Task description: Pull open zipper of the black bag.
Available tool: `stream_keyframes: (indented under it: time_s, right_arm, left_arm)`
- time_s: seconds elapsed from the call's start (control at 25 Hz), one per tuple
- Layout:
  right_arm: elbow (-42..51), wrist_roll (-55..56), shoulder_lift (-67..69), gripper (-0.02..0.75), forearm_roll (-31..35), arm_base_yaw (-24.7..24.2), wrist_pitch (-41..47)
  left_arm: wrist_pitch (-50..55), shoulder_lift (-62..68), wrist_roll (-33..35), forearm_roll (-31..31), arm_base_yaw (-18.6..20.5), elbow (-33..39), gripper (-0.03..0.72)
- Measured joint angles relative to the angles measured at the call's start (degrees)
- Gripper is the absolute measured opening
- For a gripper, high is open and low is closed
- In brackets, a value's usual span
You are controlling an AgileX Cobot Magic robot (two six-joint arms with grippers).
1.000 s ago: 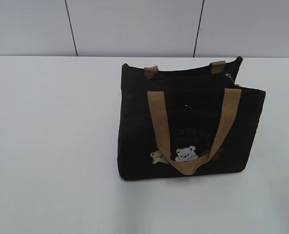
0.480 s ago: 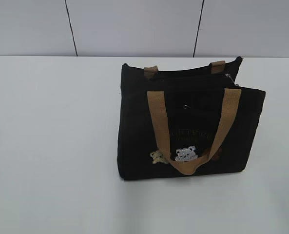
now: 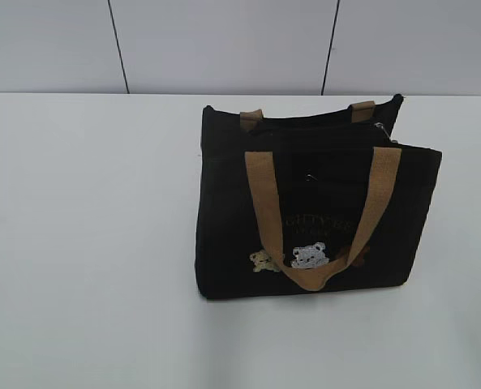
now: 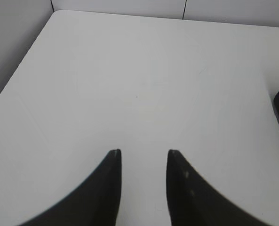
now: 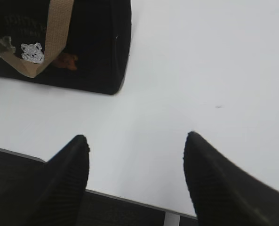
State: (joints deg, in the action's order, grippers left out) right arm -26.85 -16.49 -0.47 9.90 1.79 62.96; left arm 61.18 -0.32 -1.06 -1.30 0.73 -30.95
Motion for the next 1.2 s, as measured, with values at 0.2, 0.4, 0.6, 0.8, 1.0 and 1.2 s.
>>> stream_keyframes:
  time_s: [0.2, 0.4, 0.6, 0.8, 1.0, 1.2]
  right_arm:
    - [0.00, 7.24, 0.00, 0.480, -4.91, 0.00, 0.00]
    - [0.00, 15.41, 0.00, 0.480, -9.43, 0.00, 0.00]
    - [0.00, 15.77, 0.00, 0.480, -9.90, 0.00, 0.05]
    - [0.00, 15.78, 0.00, 0.480, -9.90, 0.00, 0.05]
    - [0.00, 15.89, 0.00, 0.480, -9.90, 0.00, 0.05]
    - [0.00, 15.89, 0.00, 0.480, -9.90, 0.00, 0.05]
  left_arm:
    - [0.00, 0.00, 0.00, 0.00, 0.00, 0.00, 0.241]
    - [0.00, 0.00, 0.00, 0.00, 0.00, 0.00, 0.241]
    - [0.00, 0.00, 0.00, 0.00, 0.00, 0.00, 0.241]
    - [0.00, 0.00, 0.00, 0.00, 0.00, 0.00, 0.241]
    - [0.00, 0.00, 0.00, 0.00, 0.00, 0.00, 0.241]
    - [0.00, 0.00, 0.00, 0.00, 0.00, 0.00, 0.239]
